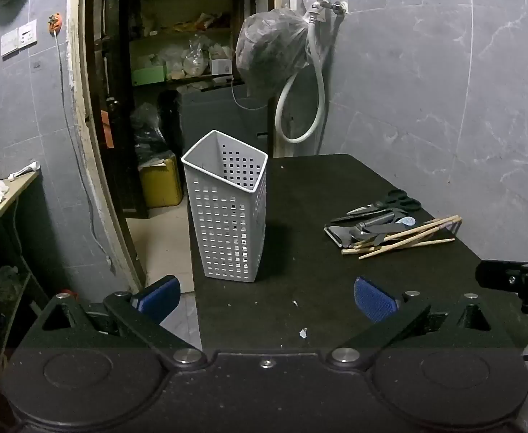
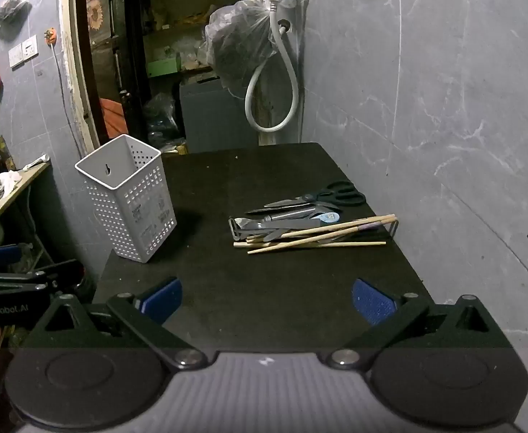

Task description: Organize utensils

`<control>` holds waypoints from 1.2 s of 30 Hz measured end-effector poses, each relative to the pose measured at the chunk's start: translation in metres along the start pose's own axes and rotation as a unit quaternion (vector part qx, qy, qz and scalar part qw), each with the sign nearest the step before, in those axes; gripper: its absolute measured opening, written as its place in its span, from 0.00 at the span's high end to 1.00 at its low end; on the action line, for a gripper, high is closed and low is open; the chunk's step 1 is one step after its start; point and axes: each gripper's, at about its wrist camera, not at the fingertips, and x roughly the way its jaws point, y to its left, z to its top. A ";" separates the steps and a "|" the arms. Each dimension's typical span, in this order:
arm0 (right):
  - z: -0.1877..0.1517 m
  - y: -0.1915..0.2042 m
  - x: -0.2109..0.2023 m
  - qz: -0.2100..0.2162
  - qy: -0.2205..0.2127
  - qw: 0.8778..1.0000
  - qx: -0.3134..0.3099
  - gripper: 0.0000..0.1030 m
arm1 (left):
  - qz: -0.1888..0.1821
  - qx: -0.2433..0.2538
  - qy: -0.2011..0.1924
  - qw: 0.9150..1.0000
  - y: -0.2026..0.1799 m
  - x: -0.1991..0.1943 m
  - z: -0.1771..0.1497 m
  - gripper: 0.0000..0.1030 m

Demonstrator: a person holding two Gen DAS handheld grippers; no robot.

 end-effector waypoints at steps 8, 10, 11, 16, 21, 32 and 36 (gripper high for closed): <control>0.000 0.000 0.000 -0.001 0.002 1.000 0.000 0.00 | 0.001 0.002 0.001 1.000 0.000 0.000 0.000 0.01; 0.000 0.000 0.000 -0.001 0.002 1.000 0.000 0.00 | 0.001 0.002 0.002 1.000 0.000 0.000 0.000 0.01; 0.000 0.000 0.000 -0.001 0.003 1.000 0.000 0.00 | 0.001 0.002 0.002 1.000 0.000 0.000 0.000 0.01; 0.000 0.001 0.000 -0.001 0.003 1.000 0.000 0.00 | 0.001 0.002 0.003 1.000 0.000 0.000 0.000 0.01; -0.001 0.001 0.000 -0.001 0.004 1.000 0.000 0.00 | 0.001 0.002 0.004 1.000 0.000 0.000 0.000 0.01; 0.000 0.000 0.000 -0.001 0.004 1.000 -0.001 0.00 | 0.002 0.001 0.006 1.000 -0.002 0.002 -0.003 0.01; 0.000 0.000 0.000 -0.001 0.004 1.000 -0.001 0.00 | 0.001 0.001 0.007 1.000 -0.004 0.000 -0.010 0.01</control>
